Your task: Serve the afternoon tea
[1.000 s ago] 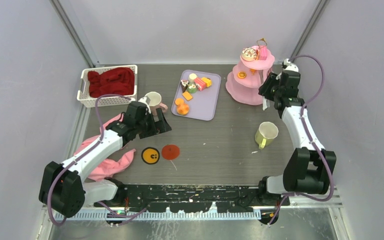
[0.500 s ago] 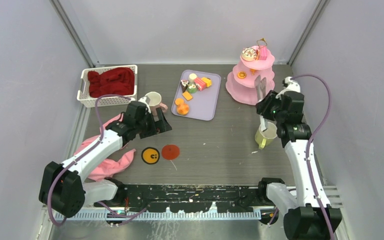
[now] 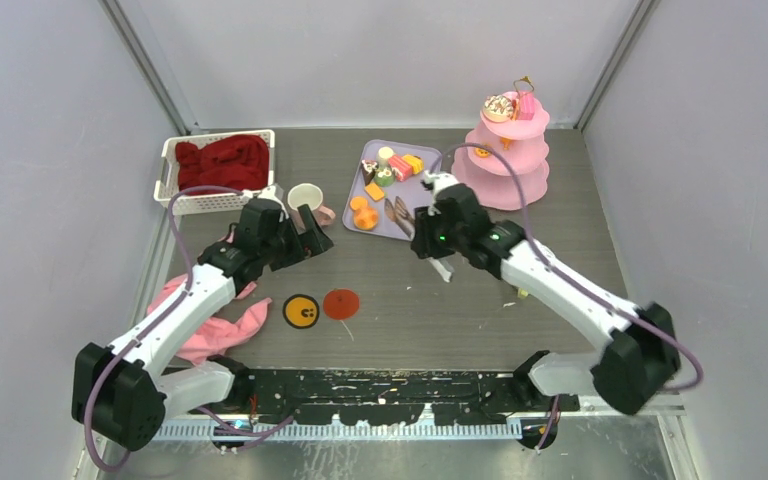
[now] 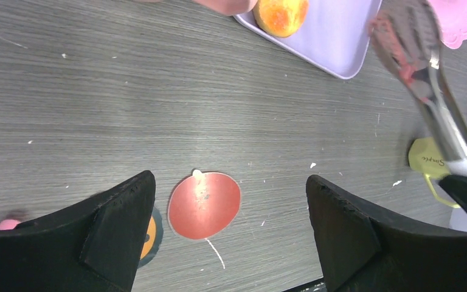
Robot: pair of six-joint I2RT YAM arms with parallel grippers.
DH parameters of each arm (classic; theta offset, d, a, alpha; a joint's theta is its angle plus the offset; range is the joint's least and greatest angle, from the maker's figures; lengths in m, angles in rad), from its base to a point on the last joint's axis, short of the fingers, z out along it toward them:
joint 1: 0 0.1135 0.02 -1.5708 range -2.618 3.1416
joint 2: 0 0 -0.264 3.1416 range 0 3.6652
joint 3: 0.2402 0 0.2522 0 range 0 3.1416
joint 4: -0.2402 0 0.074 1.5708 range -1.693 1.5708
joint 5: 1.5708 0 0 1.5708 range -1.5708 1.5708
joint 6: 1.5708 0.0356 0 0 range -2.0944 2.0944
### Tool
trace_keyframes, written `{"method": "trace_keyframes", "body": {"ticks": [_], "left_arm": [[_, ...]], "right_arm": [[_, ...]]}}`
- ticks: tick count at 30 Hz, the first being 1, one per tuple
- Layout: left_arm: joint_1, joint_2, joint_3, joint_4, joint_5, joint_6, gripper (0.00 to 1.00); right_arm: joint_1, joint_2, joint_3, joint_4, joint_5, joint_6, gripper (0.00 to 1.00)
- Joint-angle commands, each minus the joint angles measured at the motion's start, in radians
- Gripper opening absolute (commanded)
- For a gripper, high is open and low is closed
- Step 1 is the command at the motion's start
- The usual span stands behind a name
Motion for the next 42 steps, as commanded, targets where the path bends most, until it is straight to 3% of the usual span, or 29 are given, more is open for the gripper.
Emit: {"method": "trace_keyframes", "body": {"ticks": [1,6,12,29,42], "left_arm": [[0.014,-0.043,0.036,-0.031,-0.027,0.002,0.94],[0.016,-0.072,0.02,-0.044,-0.032,0.003,0.93],[0.019,-0.087,0.009,-0.049,-0.035,0.002,0.93],[0.032,-0.11,-0.004,-0.056,-0.063,0.006,0.93],[0.034,-0.093,-0.009,-0.043,-0.056,-0.003,0.93]], "right_arm": [[0.06,0.194,0.156,0.091,0.15,-0.084,0.42],[0.06,0.377,0.237,0.145,0.209,-0.137,0.41],[0.059,0.498,0.297,0.164,0.175,-0.179,0.44],[0.06,0.633,0.43,0.14,0.16,-0.266,0.46],[0.059,0.647,0.475,0.096,0.138,-0.328,0.49]]}}
